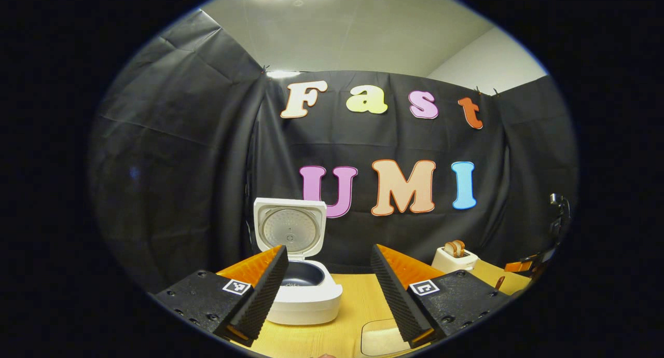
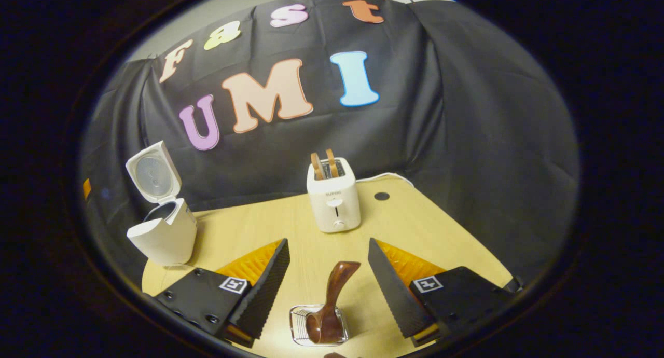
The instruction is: Close the left gripper, press the button to open the rice cooker; take a wooden spoon from the chopstick holder with the right hand, scoop a spoonful of rice and pour it into the rice cooker, then put the wooden spoon back into the chopstick holder.
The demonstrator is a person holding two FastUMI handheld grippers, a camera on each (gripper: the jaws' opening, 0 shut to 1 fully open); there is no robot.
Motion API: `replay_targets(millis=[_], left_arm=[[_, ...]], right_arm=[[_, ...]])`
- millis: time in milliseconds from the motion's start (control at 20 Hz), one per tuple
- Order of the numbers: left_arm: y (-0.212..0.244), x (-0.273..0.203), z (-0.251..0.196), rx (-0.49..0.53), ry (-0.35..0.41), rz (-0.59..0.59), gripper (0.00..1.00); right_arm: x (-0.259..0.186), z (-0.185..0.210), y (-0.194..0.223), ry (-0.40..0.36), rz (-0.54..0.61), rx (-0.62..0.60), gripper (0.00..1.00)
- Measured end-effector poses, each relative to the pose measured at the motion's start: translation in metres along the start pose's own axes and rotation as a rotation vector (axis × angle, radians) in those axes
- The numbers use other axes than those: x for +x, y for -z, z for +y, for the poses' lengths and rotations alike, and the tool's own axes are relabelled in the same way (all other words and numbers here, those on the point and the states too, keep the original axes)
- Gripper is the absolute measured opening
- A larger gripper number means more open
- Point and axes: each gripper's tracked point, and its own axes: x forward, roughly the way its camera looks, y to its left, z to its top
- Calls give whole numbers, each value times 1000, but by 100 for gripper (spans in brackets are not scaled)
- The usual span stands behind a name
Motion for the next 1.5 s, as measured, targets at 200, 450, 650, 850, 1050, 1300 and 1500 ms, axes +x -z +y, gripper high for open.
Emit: replay_targets(millis=[200, 450, 650, 850, 1050, 1300, 1500], left_arm=[[-5, -7, -2, 2, -6, -6, 94], [-4, -15, -5, -1, -8, 2, 94], [0, -17, -11, -4, -3, 14, 94], [1, -20, -14, -2, -5, 20, 92], [3, -22, -10, 0, -17, 32, 92], [6, -24, -5, -6, -32, 37, 95], [7, -25, -1, -16, -39, 37, 94]], right_arm=[[20, -10, 32, 21, 98, 24, 100], [38, -13, 70, 11, 214, 136, 100], [45, -10, 87, 1, 267, 145, 100], [52, 0, 102, -15, 315, 123, 92], [51, 2, 114, -10, 343, 73, 61], [52, 10, 115, -14, 337, 64, 24], [42, 13, 102, -21, 305, 50, 19]])
